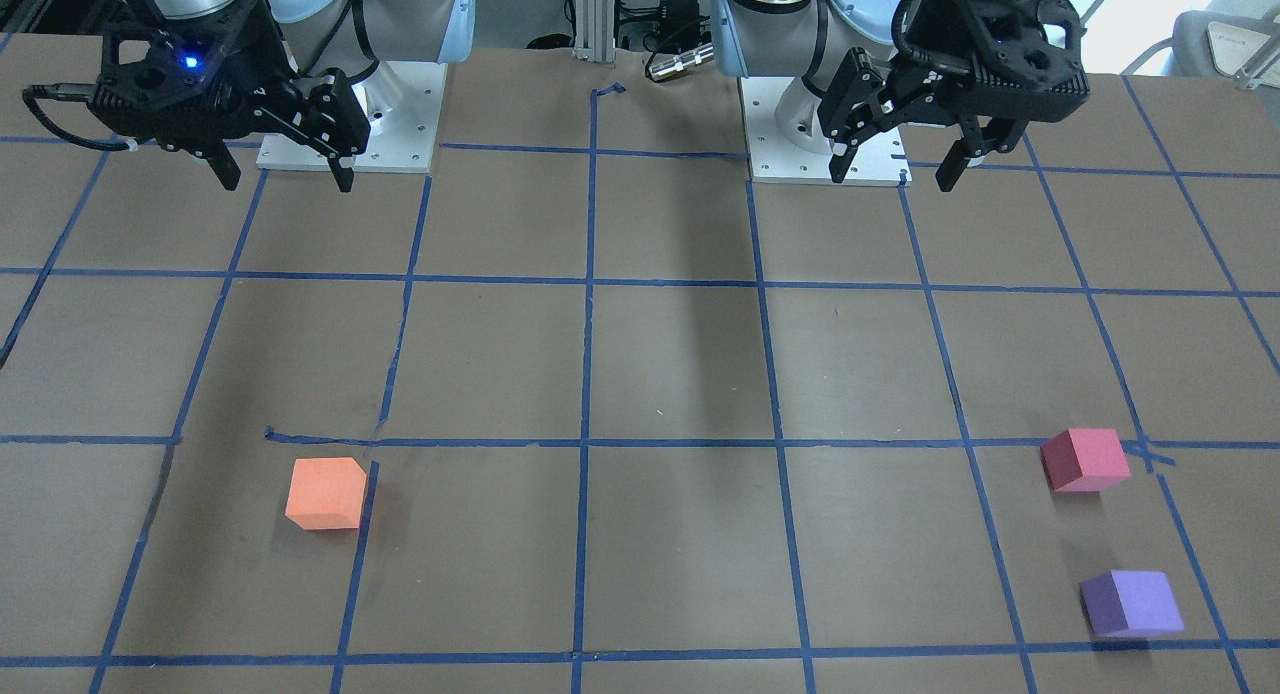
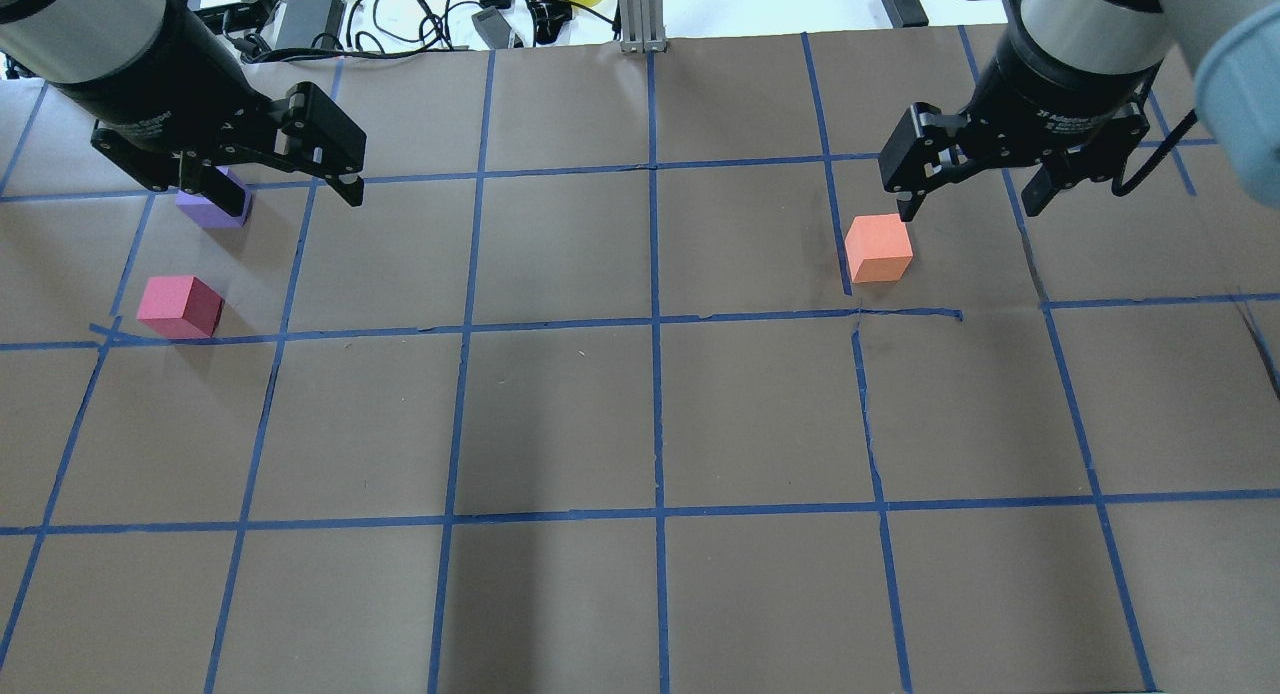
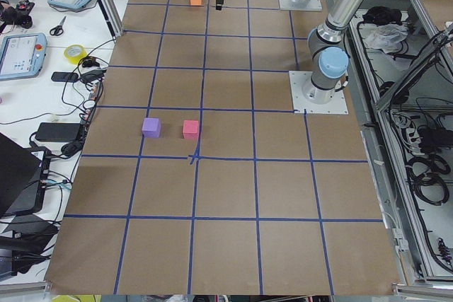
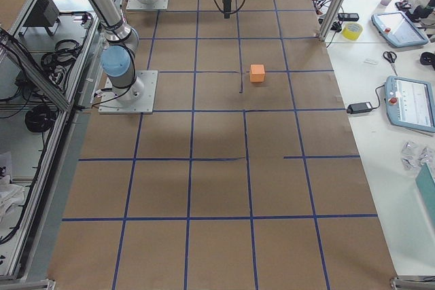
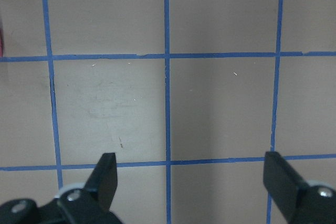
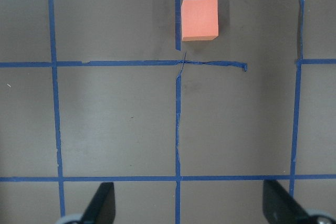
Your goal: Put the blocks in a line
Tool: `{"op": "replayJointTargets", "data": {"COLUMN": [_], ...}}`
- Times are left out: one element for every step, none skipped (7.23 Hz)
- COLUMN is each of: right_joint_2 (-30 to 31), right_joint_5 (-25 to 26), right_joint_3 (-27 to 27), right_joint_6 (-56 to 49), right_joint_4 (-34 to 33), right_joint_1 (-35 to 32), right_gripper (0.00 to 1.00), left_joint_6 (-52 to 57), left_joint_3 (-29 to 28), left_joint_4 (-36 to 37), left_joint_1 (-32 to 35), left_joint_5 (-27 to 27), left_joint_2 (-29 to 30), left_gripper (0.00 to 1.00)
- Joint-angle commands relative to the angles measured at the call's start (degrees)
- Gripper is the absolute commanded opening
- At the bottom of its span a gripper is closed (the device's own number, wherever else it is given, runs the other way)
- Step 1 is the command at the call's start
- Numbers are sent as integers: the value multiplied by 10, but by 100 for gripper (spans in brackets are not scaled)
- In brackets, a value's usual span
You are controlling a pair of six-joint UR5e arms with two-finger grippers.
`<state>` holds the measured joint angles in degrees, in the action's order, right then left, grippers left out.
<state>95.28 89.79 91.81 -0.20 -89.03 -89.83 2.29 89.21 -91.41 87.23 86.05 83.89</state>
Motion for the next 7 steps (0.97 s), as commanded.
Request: {"op": "replayJointTargets", "data": {"right_joint_2": [0, 0, 0, 1, 1, 0, 0], "right_joint_5": [0, -1, -2, -1, -1, -1, -1], "right_joint_3": [0, -2, -2, -1, -1, 2, 3], "right_joint_6": [1, -1, -2, 0, 0, 0, 0], "right_joint_4": [0, -3, -16, -16, -15, -16, -16], "right_joint_1": [0, 0, 0, -1, -1, -1, 0], "right_gripper": [100, 100, 100, 100, 100, 100, 100], "left_joint_6": [-1, -1, -1, -1, -1, -1, -1], "left_joint_3": [0, -1, -1, -1, 0, -1, -1], "left_joint_4": [1, 0, 0, 0, 1, 0, 1], "left_joint_1": [0, 1, 0, 1, 1, 1, 0], "left_joint_5": [0, 0, 0, 0, 0, 0, 0], "left_joint_2": [0, 0, 0, 0, 0, 0, 0], "left_gripper": [100, 100, 100, 100, 100, 100, 100]}}
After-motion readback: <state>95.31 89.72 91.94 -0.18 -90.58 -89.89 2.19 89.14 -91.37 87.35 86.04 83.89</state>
